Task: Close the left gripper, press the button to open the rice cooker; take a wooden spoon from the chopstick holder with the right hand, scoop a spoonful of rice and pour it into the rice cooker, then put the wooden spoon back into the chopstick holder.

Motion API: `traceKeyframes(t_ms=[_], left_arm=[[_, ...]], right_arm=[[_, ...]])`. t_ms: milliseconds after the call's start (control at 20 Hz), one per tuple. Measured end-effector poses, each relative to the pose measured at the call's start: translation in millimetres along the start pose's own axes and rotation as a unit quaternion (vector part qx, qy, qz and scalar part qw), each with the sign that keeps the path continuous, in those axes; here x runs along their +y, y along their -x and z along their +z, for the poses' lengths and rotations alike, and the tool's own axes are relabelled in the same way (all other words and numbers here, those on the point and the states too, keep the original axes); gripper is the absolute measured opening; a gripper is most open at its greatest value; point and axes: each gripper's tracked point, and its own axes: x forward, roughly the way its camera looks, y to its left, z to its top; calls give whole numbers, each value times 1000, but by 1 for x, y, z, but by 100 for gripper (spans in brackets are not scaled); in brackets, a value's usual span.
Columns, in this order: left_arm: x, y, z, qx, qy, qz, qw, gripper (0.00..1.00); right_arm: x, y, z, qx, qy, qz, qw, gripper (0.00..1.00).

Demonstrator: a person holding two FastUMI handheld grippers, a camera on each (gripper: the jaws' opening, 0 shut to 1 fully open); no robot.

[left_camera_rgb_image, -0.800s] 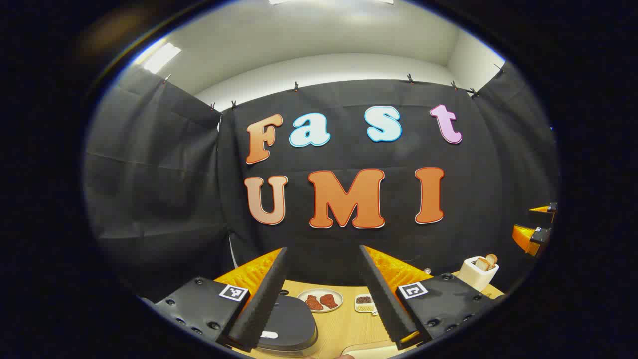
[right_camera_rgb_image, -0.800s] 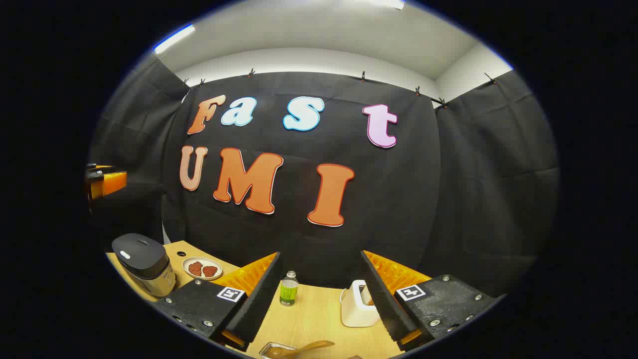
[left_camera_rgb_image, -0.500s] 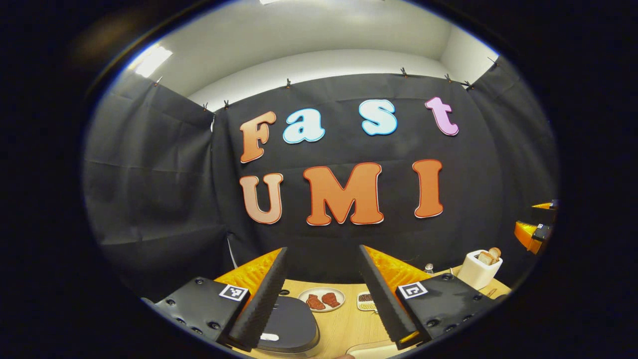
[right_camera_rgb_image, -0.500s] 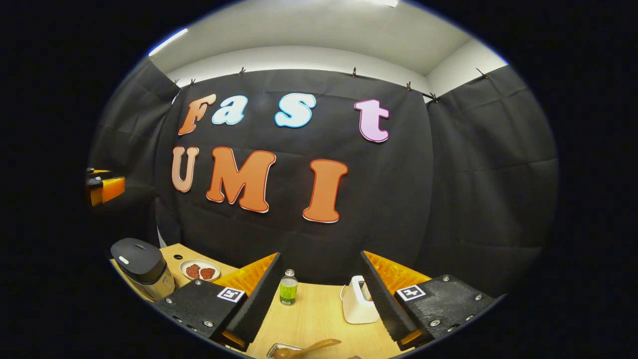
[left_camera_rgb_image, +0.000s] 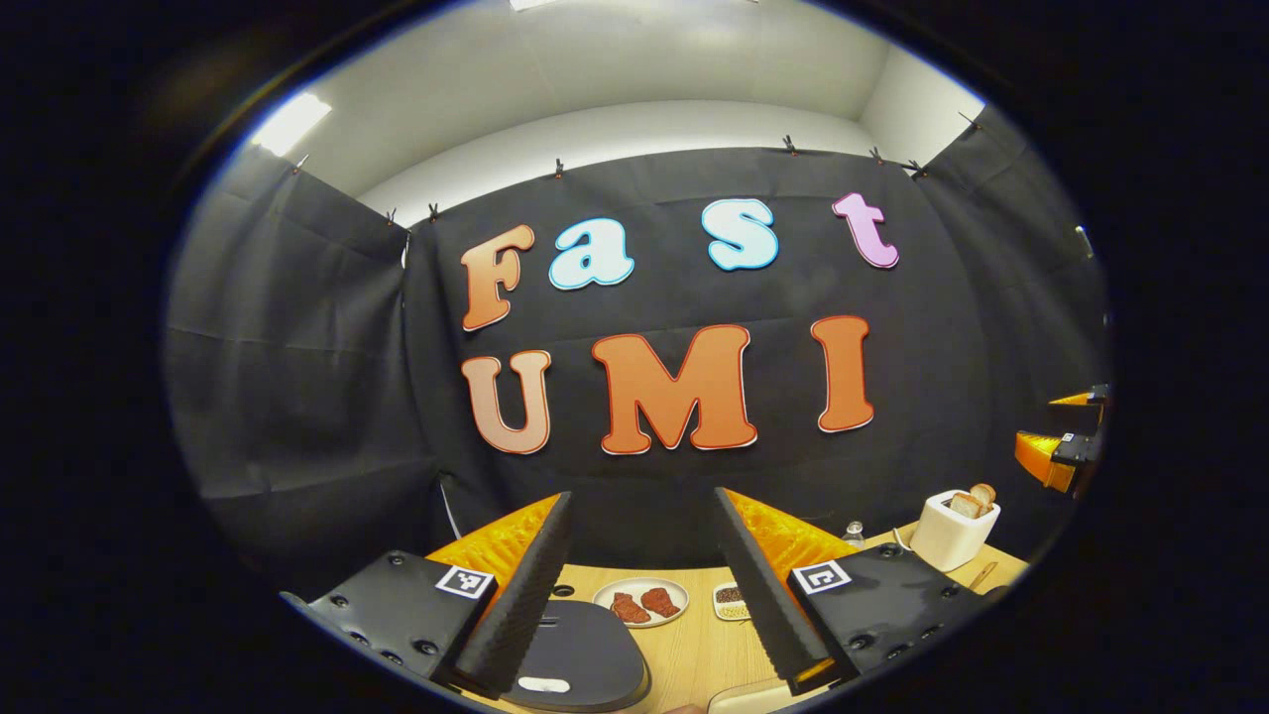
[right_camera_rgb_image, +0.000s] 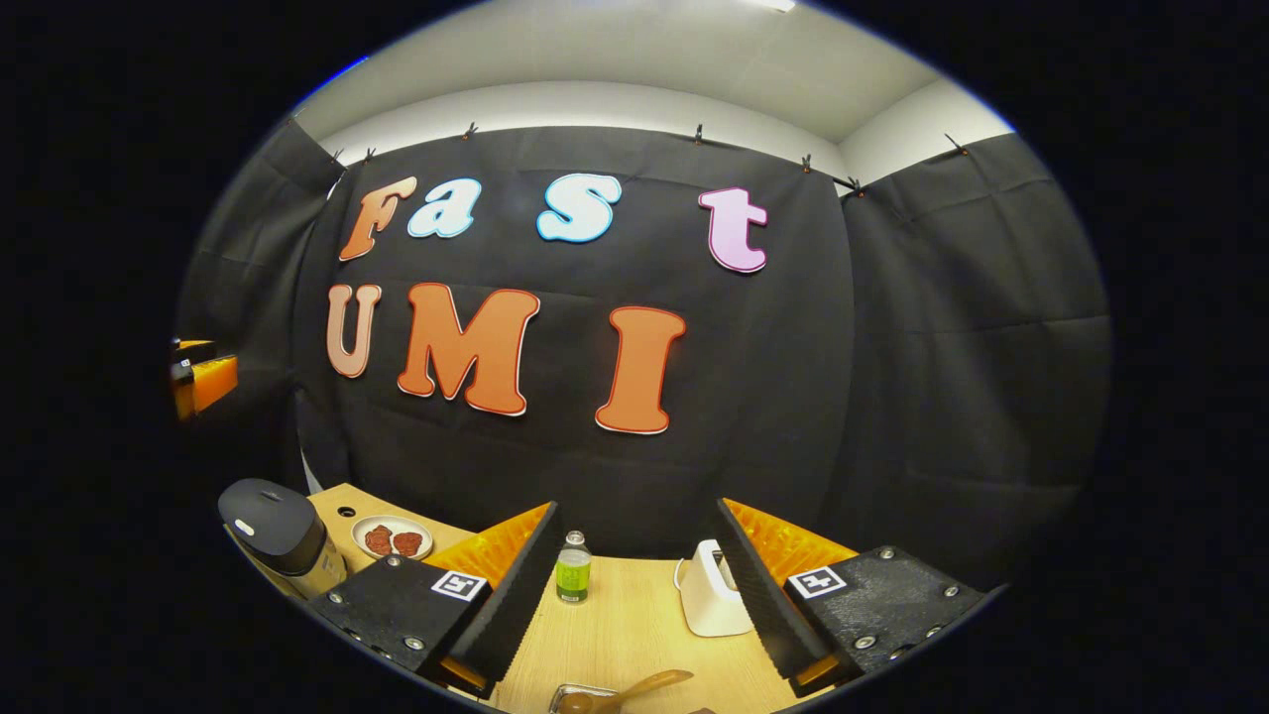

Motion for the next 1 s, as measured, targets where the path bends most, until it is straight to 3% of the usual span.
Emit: traceKeyframes(t_ms=[50, 200, 550, 750, 850, 950, 1000], left_arm=[[1, -1, -1, -2, 2, 0, 1000, 88], [7, -3, -4, -1, 5, 3, 1000, 100], [31, -6, -8, 4, 1, 22, 1000, 100], [37, -9, -11, 14, 4, 19, 1000, 53], [58, -15, -11, 20, 4, 52, 998, 29], [61, -22, -21, 45, 12, 47, 998, 5], [73, -27, -26, 71, 15, 62, 995, 8]], right_arm=[[3, -1, 1, 0, 0, 2, 1000, 95], [10, -3, 2, 1, 3, 6, 1000, 95], [7, -1, -3, 8, 6, 0, 1000, 95], [3, 3, -4, 10, 1, -6, 1000, 95], [2, 5, -5, 11, 1, -9, 1000, 95], [-3, 10, -7, 14, 3, -16, 1000, 95], [-6, 13, -9, 15, 4, -20, 1000, 95]])
